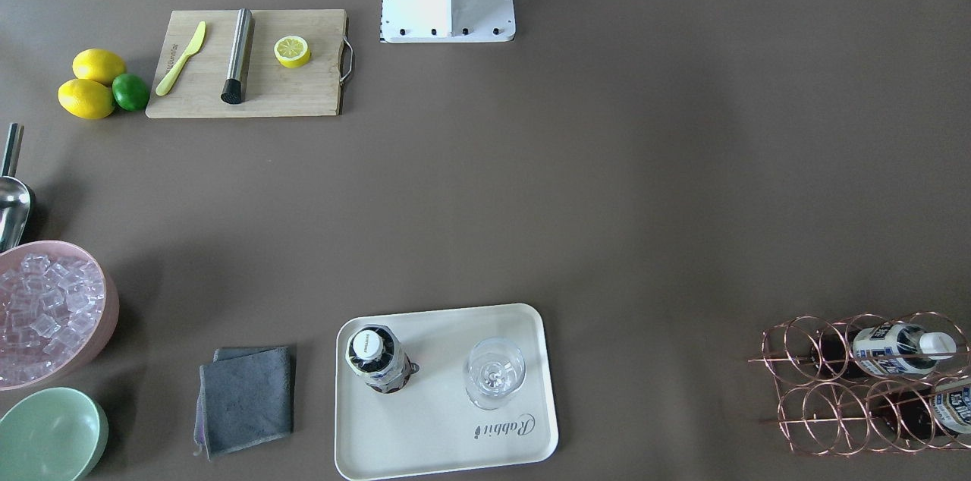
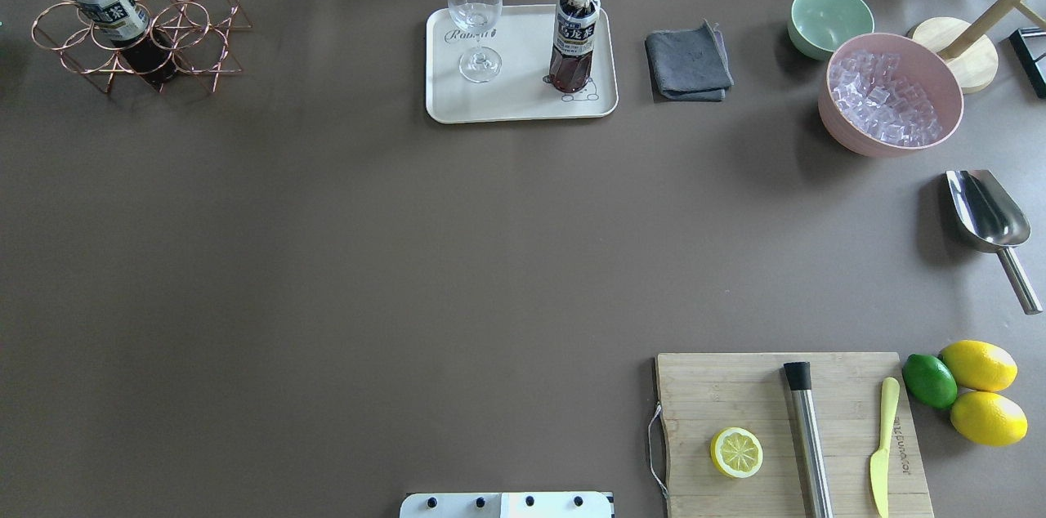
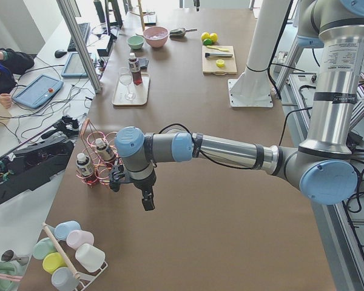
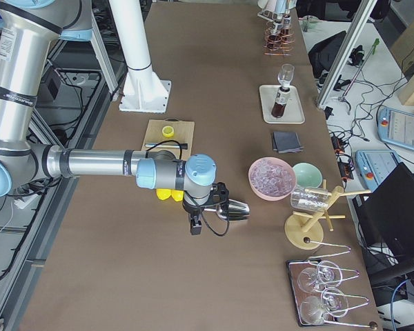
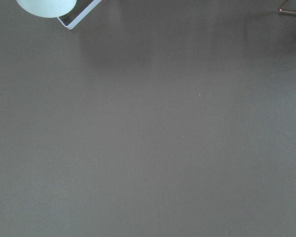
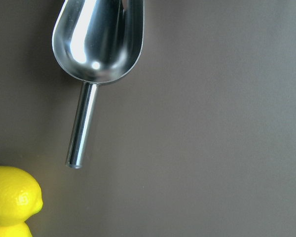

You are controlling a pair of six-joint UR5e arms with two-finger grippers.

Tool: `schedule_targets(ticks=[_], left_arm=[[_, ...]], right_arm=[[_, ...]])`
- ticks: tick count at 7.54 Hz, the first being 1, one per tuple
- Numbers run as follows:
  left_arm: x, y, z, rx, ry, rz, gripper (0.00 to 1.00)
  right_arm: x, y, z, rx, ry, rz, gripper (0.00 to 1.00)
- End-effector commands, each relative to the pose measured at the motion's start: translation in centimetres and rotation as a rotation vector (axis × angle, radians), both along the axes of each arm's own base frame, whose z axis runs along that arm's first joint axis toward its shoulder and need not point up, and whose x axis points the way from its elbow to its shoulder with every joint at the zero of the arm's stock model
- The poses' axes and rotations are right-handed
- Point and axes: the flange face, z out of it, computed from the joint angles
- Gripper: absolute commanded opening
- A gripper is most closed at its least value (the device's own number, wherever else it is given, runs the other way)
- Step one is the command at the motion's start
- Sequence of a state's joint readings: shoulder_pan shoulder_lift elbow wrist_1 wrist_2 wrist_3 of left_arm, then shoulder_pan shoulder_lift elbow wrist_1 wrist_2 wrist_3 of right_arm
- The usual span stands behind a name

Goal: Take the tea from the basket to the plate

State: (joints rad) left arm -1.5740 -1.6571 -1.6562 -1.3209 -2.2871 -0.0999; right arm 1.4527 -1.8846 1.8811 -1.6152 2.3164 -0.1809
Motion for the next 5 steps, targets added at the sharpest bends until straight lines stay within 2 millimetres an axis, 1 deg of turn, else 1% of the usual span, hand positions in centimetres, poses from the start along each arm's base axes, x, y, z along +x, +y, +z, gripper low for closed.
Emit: schedule_targets(ticks=[1, 5], left_arm=[[-0.01, -0.32, -0.53, 0.011, -0.002, 0.000, 0.98], [-0.03, -0.40, -0.47, 0.027, -0.004, 0.003, 0.98]], right_arm=[[0.02, -0.14, 0.27, -0.005, 0.005, 0.003, 0.99], [0.02, -0.15, 0.20, -0.005, 0.006, 0.004, 0.99]])
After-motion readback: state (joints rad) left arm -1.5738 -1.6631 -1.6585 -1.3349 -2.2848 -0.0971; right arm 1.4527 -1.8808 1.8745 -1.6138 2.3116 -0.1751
